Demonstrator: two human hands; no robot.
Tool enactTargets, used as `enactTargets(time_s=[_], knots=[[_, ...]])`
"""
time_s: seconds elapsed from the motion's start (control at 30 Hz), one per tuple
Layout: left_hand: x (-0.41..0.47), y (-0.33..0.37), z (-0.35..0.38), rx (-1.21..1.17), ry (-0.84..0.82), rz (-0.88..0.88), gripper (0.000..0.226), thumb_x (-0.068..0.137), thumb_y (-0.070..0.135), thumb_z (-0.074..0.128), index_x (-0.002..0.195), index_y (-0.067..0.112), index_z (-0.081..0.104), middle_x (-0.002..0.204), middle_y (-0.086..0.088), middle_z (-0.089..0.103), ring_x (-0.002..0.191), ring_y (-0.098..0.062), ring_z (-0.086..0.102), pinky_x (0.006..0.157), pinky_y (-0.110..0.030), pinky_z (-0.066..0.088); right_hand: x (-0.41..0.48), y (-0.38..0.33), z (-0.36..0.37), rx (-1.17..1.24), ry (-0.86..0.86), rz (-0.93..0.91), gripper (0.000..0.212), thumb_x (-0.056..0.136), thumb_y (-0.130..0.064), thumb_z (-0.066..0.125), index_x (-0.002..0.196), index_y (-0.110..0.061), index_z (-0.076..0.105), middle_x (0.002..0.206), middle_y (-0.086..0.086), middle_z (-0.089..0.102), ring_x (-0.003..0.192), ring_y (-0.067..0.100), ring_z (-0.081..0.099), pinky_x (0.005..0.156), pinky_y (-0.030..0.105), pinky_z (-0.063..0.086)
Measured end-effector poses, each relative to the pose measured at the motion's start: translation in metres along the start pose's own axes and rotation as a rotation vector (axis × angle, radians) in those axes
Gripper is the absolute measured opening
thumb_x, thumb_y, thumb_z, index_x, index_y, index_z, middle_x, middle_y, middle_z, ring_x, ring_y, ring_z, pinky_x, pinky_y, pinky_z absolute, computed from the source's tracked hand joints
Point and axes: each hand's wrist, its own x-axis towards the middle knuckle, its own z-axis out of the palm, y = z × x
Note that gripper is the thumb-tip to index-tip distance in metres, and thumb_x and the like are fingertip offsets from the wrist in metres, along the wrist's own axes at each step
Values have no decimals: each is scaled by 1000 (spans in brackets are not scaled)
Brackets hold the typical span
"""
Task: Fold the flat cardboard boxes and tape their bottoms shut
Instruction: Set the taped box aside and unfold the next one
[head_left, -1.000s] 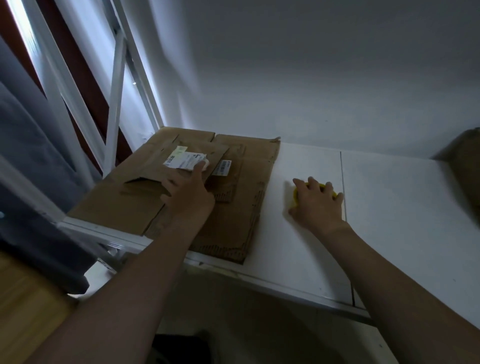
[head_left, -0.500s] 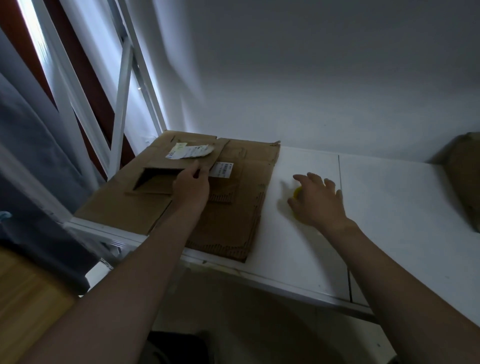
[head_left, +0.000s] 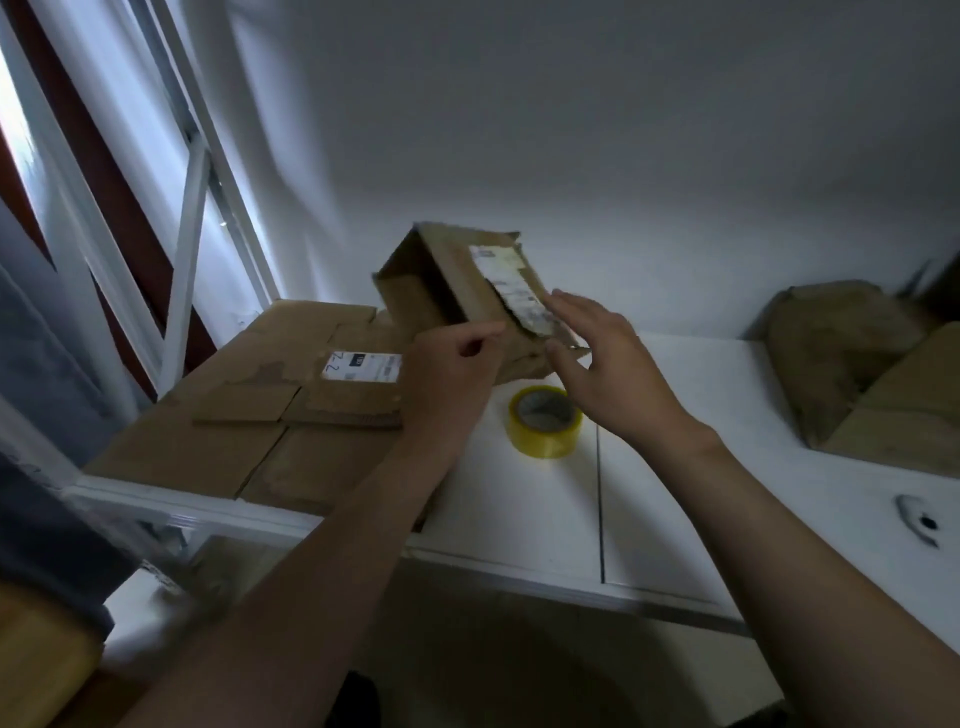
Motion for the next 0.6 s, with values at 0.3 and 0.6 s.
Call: enactTargets(time_s=[0.3, 0.6], knots=[[-18, 40, 75, 26, -170, 362, 26, 94, 5, 57, 85, 27, 65, 76, 15, 66, 74, -2, 64, 62, -14, 49, -41, 29, -71, 207, 99, 336, 35, 102, -41, 53, 135, -37, 45, 98, -8, 73, 76, -2, 65, 66, 18, 46], [-43, 71, 128, 4, -272, 412, 29, 92, 20, 71, 87, 19, 42, 77, 4, 61, 70, -16, 62, 55, -16, 45, -61, 46, -108, 332, 252, 600, 50, 96, -56, 56, 136, -33, 38, 103, -2, 72, 80, 15, 73, 75, 42, 63]])
